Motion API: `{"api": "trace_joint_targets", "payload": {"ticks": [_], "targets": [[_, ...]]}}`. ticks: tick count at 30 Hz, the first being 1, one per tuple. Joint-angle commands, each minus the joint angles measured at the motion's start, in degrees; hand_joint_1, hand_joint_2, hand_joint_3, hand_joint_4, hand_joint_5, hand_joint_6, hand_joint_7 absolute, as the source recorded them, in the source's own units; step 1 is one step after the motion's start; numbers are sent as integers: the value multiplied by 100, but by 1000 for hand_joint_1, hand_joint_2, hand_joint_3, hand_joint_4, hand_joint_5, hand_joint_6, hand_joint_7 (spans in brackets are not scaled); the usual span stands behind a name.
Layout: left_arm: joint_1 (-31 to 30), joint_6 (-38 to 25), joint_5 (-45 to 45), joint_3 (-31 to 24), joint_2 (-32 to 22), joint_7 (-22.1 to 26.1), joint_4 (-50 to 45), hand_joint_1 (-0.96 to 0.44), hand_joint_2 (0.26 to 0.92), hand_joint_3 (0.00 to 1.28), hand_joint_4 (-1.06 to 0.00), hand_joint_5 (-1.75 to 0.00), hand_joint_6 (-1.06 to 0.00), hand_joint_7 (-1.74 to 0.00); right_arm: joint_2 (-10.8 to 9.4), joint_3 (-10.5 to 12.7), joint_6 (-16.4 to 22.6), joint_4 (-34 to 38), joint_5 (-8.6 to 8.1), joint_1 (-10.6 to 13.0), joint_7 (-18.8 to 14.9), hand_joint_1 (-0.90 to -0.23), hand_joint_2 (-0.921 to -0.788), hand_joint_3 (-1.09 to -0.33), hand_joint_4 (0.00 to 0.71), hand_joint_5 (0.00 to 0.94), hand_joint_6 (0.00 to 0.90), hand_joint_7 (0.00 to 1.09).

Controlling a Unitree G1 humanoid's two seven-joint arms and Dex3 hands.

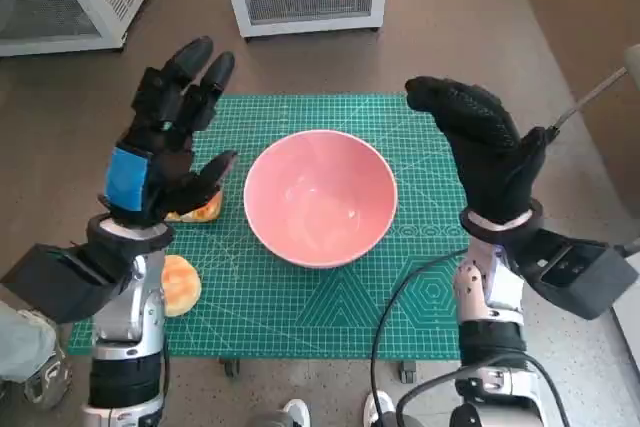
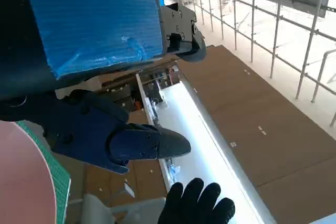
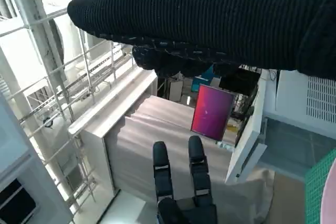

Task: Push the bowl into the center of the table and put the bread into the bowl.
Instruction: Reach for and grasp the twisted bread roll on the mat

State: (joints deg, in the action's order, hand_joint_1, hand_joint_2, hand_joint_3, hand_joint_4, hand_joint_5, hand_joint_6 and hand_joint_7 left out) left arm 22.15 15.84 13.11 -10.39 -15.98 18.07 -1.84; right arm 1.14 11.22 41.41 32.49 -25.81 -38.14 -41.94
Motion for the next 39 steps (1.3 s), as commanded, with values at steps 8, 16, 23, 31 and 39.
{"api": "trace_joint_targets", "payload": {"ticks": [8, 16, 23, 31, 39], "targets": [[-229, -381, -1620, -298, -2081, 503, -187, -532, 912, 122, -259, -1, -93, -469, -19, 3, -40, 35, 14, 193, 118, -612, -921, -658, 218, 1, 347, 14], [-246, -2319, -2237, 86, -3059, 1260, -647, -431, 813, 10, -119, 0, -120, -227, -17, -9, -48, 37, 75, 189, 245, -612, -921, -659, 218, 1, 347, 14], [-34, -3660, -2797, 675, -3335, 1662, -708, -226, 762, 2, -61, 0, -128, -88, -54, -50, -46, 57, 105, 182, 313, -615, -921, -658, 218, 1, 344, 13], [202, -4192, -3683, 1416, -3401, 1624, -435, 113, 777, 11, -41, 0, -133, -41, -68, -42, -22, 179, 97, 143, 296, -617, -921, -655, 219, 1, 344, 13], [410, -4192, -3996, 1716, -3298, 1603, 4, 208, 802, 24, -36, 0, -137, -22, -64, -43, -66, 182, 46, 144, 245, -629, -921, -646, 219, 1, 342, 12]]}}
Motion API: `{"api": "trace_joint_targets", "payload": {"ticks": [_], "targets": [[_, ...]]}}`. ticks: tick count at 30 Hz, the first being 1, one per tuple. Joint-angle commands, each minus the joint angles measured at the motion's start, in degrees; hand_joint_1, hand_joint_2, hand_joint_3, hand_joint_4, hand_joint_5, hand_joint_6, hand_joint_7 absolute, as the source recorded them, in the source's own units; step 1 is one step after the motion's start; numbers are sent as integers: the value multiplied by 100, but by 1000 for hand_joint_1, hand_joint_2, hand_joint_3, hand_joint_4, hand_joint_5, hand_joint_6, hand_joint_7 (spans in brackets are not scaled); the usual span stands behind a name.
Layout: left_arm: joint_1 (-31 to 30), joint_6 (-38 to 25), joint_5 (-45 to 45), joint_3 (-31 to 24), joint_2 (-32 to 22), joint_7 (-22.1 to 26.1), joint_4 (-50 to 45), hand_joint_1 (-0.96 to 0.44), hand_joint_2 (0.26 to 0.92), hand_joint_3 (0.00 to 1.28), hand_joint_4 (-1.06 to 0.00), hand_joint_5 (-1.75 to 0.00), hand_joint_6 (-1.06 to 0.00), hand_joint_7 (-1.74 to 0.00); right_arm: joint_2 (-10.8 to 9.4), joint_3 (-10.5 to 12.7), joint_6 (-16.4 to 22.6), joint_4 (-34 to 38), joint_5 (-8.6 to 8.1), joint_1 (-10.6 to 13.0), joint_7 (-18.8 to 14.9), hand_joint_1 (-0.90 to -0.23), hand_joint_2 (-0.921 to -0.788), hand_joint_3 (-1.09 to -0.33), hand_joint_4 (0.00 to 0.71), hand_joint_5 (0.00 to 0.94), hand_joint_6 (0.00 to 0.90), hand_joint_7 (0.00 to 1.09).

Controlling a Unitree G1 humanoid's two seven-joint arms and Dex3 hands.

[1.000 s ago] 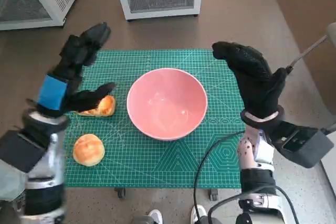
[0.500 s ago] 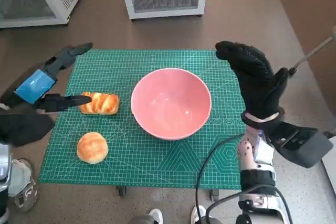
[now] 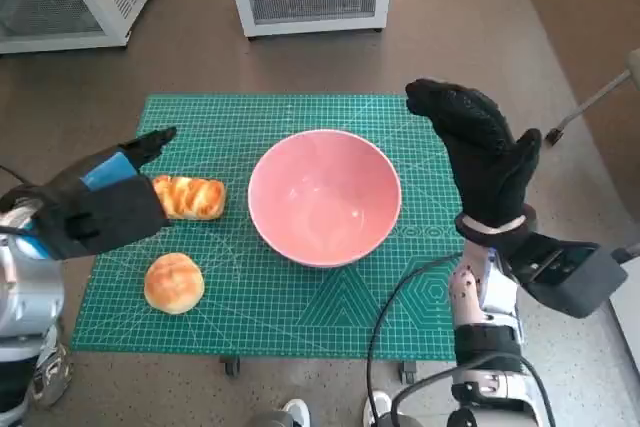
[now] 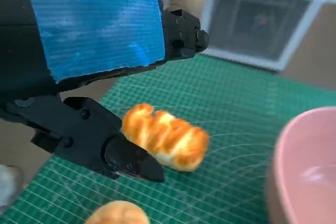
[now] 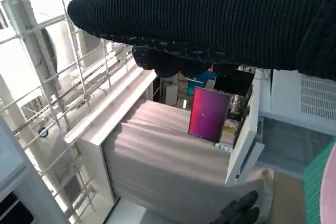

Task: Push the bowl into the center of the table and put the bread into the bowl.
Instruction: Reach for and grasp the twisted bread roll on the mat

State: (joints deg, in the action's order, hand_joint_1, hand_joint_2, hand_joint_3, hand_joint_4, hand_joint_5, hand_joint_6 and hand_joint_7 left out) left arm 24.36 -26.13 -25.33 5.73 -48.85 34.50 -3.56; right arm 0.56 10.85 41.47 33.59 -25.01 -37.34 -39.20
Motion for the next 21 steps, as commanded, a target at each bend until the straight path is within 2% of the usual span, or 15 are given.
{"api": "trace_joint_targets", "payload": {"ticks": [1, 21], "targets": [[206, 28, -169, 136, 5, -50, 231, 207, 802, 24, -36, 0, -138, -20, -6, -5, -82, 72, -44, 62, -37, -630, -921, -646, 219, 1, 341, 12], [917, 759, -689, 959, 455, -446, 1924, 76, 792, 16, -54, -3, -165, -12, 22, 18, -100, 135, -121, 36, -144, -630, -921, -646, 220, 1, 340, 11]]}}
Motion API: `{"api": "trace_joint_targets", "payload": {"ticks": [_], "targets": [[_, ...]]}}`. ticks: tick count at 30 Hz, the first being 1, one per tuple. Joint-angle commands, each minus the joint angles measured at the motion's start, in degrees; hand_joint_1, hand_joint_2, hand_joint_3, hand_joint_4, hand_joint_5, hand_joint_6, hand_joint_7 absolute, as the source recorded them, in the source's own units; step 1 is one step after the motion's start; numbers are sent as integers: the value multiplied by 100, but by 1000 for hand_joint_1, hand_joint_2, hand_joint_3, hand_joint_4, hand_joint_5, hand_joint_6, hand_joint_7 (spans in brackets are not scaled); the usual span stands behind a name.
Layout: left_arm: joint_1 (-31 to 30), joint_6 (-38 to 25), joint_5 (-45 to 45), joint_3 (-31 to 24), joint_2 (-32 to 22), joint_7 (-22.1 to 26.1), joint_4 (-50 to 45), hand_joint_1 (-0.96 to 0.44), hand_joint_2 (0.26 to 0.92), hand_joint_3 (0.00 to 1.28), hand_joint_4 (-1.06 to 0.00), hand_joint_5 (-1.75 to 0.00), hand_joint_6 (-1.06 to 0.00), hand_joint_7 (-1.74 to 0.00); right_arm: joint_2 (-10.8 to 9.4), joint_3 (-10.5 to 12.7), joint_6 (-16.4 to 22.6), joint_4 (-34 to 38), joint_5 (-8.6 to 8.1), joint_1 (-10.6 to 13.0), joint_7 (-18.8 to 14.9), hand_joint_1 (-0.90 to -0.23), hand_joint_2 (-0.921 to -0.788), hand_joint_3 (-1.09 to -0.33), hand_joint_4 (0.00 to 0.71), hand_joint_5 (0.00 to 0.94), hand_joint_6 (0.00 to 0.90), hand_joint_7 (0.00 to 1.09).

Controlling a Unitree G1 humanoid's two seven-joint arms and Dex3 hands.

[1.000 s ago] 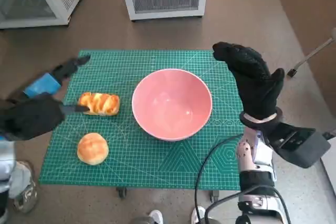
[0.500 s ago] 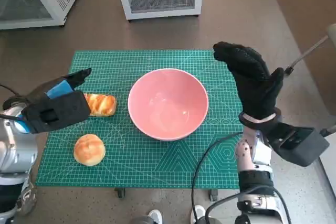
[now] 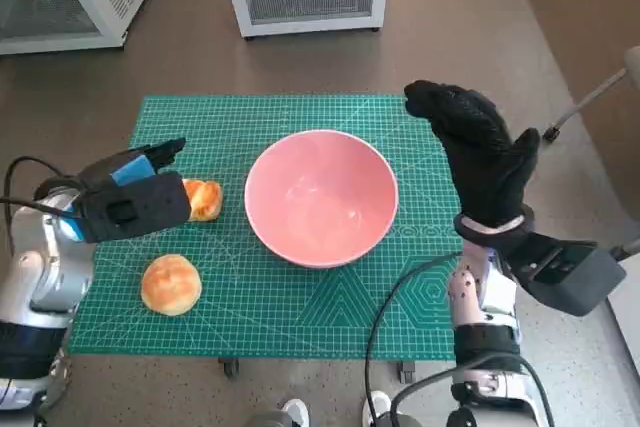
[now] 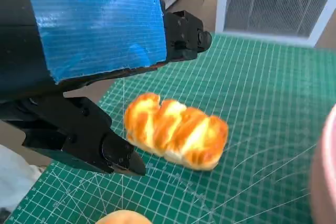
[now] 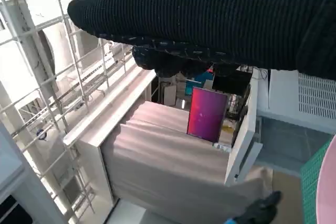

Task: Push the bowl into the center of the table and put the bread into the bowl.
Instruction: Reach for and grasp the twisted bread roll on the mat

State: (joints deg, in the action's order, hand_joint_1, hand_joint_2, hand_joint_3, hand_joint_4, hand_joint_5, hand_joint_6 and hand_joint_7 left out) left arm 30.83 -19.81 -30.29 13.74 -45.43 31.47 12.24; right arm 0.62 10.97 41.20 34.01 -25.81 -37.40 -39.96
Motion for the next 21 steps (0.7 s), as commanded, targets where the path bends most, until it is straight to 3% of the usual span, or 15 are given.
{"api": "trace_joint_targets", "payload": {"ticks": [1, 21], "targets": [[310, 147, -224, 187, 144, -160, 431, 74, 792, 15, -55, -3, -167, -12, 17, 9, -74, 96, -44, 43, -74, -629, -921, -646, 220, 1, 340, 11], [1074, 898, -645, 862, 817, -589, 2454, 70, 793, 14, -85, -9, -202, -15, 39, 13, -87, 43, -54, 91, -70, -621, -921, -649, 218, 0, 339, 11]]}}
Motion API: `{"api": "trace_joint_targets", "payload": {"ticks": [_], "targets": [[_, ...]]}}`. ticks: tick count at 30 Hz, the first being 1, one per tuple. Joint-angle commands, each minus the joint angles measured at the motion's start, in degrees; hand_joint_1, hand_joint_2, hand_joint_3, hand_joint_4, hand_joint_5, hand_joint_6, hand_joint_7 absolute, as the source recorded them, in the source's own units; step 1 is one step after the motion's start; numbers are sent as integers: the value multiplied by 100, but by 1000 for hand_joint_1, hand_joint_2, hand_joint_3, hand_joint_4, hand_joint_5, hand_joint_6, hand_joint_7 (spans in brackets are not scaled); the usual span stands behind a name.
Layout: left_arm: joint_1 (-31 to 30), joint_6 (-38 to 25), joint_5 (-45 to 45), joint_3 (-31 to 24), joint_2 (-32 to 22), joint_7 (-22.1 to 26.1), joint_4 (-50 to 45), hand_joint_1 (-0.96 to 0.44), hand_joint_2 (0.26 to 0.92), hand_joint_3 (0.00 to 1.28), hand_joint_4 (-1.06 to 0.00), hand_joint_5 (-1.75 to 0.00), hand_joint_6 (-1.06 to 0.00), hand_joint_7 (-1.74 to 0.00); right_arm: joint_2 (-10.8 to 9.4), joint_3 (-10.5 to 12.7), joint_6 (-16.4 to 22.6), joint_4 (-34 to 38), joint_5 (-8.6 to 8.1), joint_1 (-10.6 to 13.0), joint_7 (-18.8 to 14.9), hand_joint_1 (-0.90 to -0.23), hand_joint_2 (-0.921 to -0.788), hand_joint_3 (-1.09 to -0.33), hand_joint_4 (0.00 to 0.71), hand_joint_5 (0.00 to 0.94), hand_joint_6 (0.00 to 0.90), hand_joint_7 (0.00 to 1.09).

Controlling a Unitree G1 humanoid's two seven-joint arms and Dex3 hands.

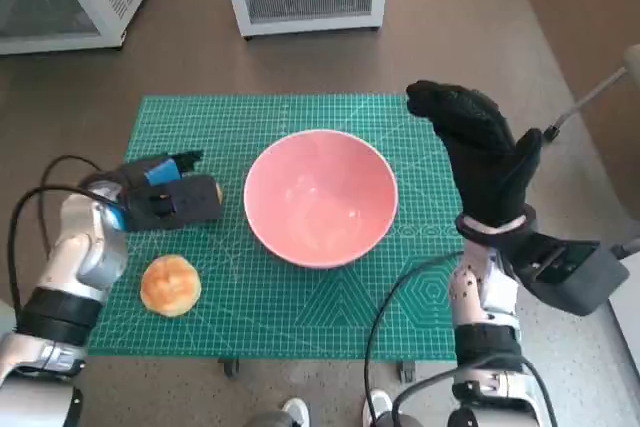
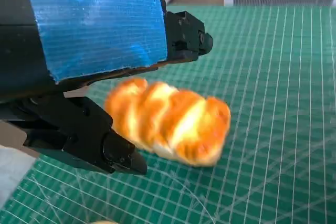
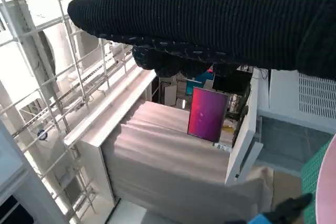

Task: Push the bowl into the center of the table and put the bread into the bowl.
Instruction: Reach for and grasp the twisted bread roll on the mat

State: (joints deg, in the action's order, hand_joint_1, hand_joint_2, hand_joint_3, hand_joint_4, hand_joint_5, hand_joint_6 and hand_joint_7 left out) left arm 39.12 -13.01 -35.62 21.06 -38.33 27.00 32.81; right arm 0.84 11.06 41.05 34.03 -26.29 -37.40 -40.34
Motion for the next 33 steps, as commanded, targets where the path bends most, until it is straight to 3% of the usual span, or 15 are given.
{"api": "trace_joint_targets", "payload": {"ticks": [1, 18, 20, 22, 25, 28, 30, 33], "targets": [[281, 280, -128, 164, 137, -183, 513, 67, 794, 14, -90, -10, -205, -15, 17, 2, -70, 36, -6, 95, -32, -621, -921, -649, 218, 0, 339, 11], [691, 887, -471, 719, 504, -671, 2018, 21, 823, 28, -244, -24, -377, -55, 40, -8, -64, -30, 11, 136, -6, -619, -921, -651, 215, 0, 339, 11], [737, 913, -497, 751, 557, -728, 2199, 12, 831, 31, -299, -28, -420, -58, 44, -8, -67, -44, 11, 143, -1, -618, -921, -651, 214, 0, 339, 11], [779, 942, -519, 782, 597, -788, 2359, 3, 841, 31, -474, -77, -483, -54, 45, -8, -71, -57, 10, 150, 3, -618, -921, -651, 214, 0, 339, 11], [833, 998, -564, 841, 628, -886, 2553, 243, 895, 106, -557, -911, -580, -79, 47, -9, -81, -73, 6, 162, 3, -619, -921, -652, 214, 0, 338, 10], [890, 1047, -616, 912, 650, -1024, 2742, 321, 912, 134, -581, -1192, -678, -121, 48, -11, -84, -84, 15, 170, 13, -620, -921, -652, 213, 0, 338, 10], [918, 1081, -636, 938, 657, -1118, 2831, 334, 915, 146, -577, -1250, -700, -214, 49, -14, -82, -91, 23, 177, 20, -620, -921, -652, 212, 0, 338, 10], [928, 1160, -655, 957, 644, -1269, 2899, 111, 919, 155, -557, -1379, -618, -829, 48, -20, -81, -106, 31, 188, 25, -621, -921, -652, 212, 0, 338, 10]]}}
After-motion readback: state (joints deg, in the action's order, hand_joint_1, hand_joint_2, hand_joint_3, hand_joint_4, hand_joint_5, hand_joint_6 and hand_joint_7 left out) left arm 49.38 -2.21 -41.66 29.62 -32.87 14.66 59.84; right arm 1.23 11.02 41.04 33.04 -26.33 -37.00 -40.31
